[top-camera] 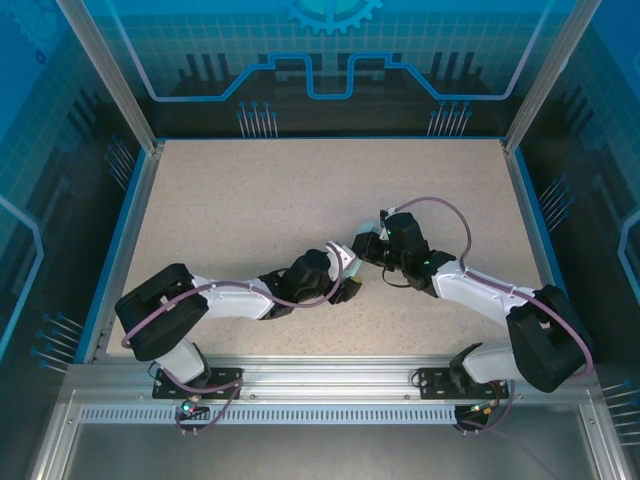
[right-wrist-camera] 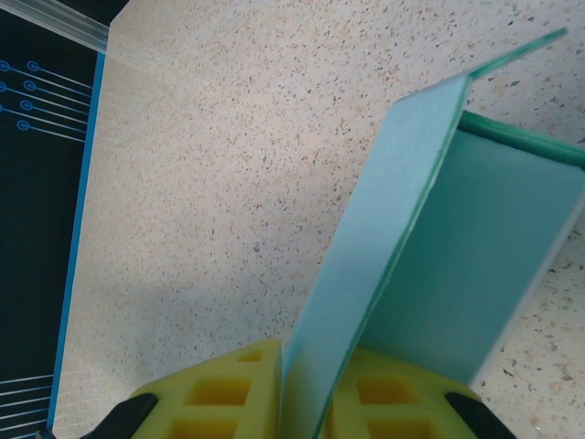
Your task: Fold the paper box
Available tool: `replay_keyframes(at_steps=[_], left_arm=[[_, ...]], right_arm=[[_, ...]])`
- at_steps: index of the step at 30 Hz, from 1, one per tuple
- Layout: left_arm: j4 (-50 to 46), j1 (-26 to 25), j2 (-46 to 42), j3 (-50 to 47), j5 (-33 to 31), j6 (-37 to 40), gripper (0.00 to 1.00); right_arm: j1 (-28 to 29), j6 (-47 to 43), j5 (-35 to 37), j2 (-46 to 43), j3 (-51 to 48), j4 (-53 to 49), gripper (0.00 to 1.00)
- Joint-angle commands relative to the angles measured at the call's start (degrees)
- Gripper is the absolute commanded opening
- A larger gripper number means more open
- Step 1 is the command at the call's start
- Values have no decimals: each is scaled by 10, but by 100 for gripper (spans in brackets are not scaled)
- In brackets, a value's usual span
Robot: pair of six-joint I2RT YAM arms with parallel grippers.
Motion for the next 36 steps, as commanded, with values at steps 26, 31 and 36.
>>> replay_keyframes(at_steps=[26,31,36], left_arm=[[-61,185,-66,-1,316,188,36],[-66,188,-65,-1,327,190,35],[-66,188,-62,0,326,189,35]], right_arm=[[-155,-664,-178,-20,167,-199,52],[-160,-803,-207,28,201,-267,51],[-172,-867,-185,77,230,-316,46]])
